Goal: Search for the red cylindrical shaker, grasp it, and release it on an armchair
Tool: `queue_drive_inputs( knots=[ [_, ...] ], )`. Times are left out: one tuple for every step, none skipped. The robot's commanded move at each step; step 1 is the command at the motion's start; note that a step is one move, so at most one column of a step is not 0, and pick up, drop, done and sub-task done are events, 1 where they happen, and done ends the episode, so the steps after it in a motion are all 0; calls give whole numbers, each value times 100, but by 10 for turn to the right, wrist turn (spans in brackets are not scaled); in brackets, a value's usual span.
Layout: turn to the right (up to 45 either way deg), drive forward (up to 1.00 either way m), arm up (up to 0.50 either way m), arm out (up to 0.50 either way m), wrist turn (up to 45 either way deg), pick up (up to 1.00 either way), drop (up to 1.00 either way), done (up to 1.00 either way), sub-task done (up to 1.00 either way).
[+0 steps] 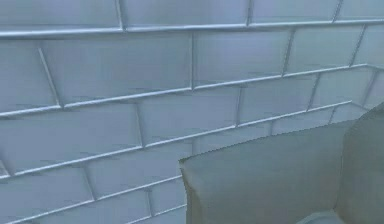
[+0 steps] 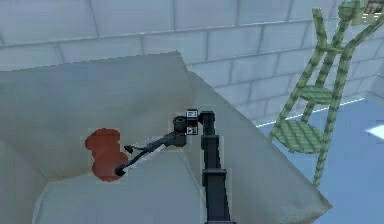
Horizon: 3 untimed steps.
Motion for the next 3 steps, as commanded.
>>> queue_drive_inputs(
  knots=[
    [0, 0, 0, 0, 0, 0, 100, 0, 0],
    [0, 0, 10, 0, 0, 0, 0, 0, 0],
    [0, 0, 0, -8, 0, 0, 0, 0, 0]
  ],
)
